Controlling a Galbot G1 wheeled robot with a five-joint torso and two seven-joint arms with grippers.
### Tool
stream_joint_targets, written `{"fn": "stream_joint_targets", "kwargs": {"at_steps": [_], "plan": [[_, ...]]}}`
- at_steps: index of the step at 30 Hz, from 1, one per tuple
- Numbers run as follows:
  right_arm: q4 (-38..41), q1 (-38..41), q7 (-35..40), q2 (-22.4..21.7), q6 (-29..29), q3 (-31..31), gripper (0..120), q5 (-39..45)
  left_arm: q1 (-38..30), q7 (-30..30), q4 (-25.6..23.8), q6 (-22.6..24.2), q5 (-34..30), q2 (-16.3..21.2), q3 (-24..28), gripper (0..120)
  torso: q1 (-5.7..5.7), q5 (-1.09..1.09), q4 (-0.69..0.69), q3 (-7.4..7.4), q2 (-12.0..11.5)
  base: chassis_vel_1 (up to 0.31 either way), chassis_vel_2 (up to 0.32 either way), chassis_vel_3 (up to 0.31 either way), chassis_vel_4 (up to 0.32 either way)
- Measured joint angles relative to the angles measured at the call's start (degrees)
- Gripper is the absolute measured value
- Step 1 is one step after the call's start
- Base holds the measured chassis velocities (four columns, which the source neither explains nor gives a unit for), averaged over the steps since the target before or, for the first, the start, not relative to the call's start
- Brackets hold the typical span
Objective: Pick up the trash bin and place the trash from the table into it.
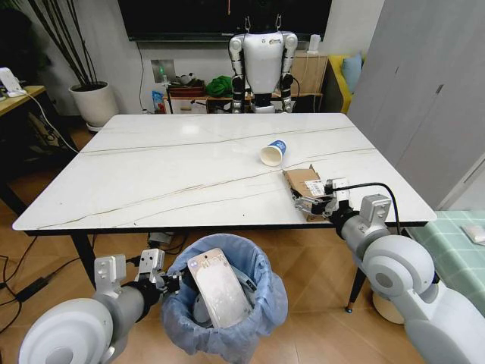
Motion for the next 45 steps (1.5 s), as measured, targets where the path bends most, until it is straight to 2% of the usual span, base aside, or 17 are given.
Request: {"fn": "stream_joint_targets", "kwargs": {"at_steps": [12, 18, 22, 25, 29, 31, 35, 37, 39, 41, 45], "plan": [[-4.4, 4.4, 3.7, -1.6, -2.6, -6.6, 100, 1.8, -0.2, 0.4, 0.0, 0.0, 0.3, 0.1, -0.4, 3, 0.0, 0.0, 0.0, 0.0, 0.0, 0.0, 0.0, 0.0, 0.0], [-5.9, 4.9, 3.8, -2.0, -3.5, -7.0, 100, 1.8, -0.3, 0.5, 0.0, 0.0, 0.2, 0.1, -0.6, 3, 0.0, 0.0, 0.0, 0.0, 0.0, 0.0, 0.0, 0.0, 0.0], [-6.7, 4.7, 3.7, -2.4, -3.7, -6.9, 95, 1.2, -0.7, 0.5, 0.0, 0.0, 0.0, 0.1, -0.5, 3, 0.0, 0.0, -0.01, 0.0, 0.0, 0.0, 0.0, 0.0, 0.0], [-7.1, 4.5, 3.6, -2.5, -3.7, -6.7, 82, 0.9, -1.4, 0.6, 0.0, 0.0, -0.4, 0.2, -0.1, 3, 0.0, 0.0, -0.01, 0.0, 0.0, 0.0, 0.0, 0.0, 0.0], [-7.2, 4.4, 3.6, -2.6, -3.6, -6.6, 74, 0.8, -1.7, 0.6, 0.0, 0.0, -0.7, 0.2, 0.1, 3, 0.0, 0.0, -0.01, -0.01, 0.0, 0.0, 0.0, 0.0, 0.0], [-7.3, 4.3, 3.5, -2.7, -3.6, -6.6, 63, 0.7, -2.0, 0.6, 0.0, 0.0, -0.9, 0.2, 0.2, 3, 0.0, -0.01, -0.01, -0.01, 0.0, 0.0, 0.0, 0.0, 0.0], [-7.5, 4.1, 3.0, -2.7, -3.5, -6.6, 52, -0.1, -2.3, 0.6, 0.0, 0.0, -1.0, 0.2, 0.3, 3, 0.0, -0.01, -0.01, -0.01, 0.0, 0.0, 0.0, 0.0, 0.0], [-7.6, 3.8, 2.4, -2.8, -3.4, -6.9, 39, -1.3, -2.8, 0.7, 0.0, 0.0, -1.1, 0.2, 0.4, 3, 0.0, -0.01, 0.0, -0.01, 0.0, 0.0, 0.0, 0.0, 0.0], [-7.6, 3.8, 2.4, -2.8, -3.4, -6.9, 39, -1.3, -2.8, 0.7, 0.0, 0.0, -1.1, 0.2, 0.4, 3, 0.0, -0.01, 0.0, -0.01, 0.0, 0.0, 0.0, 0.0, 0.0], [-7.8, 3.7, 2.2, -2.8, -3.4, -7.3, 28, -2.2, -3.5, 0.7, 0.0, 0.0, -1.5, 0.4, 0.5, 3, 0.0, -0.02, 0.0, -0.01, 0.0, 0.0, 0.0, 0.0, 0.0], [-7.8, 3.5, 2.0, -2.8, -3.4, -8.0, 20, -2.9, -4.1, 0.7, 0.0, 0.0, -1.7, 0.6, 0.7, 3, -0.01, -0.02, 0.0, -0.02, 0.0, 0.0, 0.0, 0.0, 0.0]]}}
